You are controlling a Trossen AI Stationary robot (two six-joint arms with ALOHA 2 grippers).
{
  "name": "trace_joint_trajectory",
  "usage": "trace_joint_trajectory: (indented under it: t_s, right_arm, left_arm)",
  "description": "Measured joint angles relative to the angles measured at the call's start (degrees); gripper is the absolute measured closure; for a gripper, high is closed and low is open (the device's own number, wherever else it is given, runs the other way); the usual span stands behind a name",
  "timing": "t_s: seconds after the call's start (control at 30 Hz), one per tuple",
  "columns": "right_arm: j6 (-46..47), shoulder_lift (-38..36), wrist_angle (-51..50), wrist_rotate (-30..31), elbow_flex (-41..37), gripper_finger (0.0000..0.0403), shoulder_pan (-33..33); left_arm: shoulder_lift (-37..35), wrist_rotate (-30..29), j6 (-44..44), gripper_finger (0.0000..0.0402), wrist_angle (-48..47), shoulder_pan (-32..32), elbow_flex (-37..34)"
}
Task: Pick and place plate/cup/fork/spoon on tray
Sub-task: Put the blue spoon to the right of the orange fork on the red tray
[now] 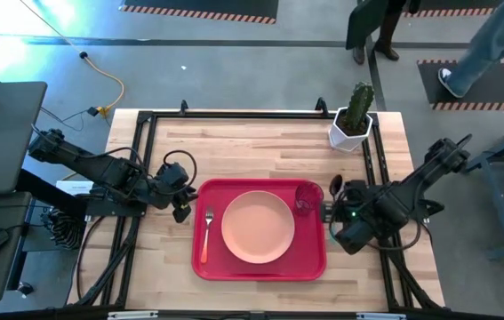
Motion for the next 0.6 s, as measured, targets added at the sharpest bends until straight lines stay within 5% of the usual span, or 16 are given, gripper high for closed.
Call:
trace_joint_trajectory:
  t_s: [0.27, 0.6]
  right_arm:
    - [-11.36, 0.0, 4.89, 12.22, 5.37, 0.0402, -3.61]
    - [-38.9, 0.0, 27.39, 23.06, 8.33, 0.0402, -11.28]
  left_arm:
    - [0.0, 0.99, -0.04, 0.0307, 0.0, 0.0, -0.01]
    - [0.0, 1.6, -0.67, 0.0307, -0.01, 0.0, 0.0]
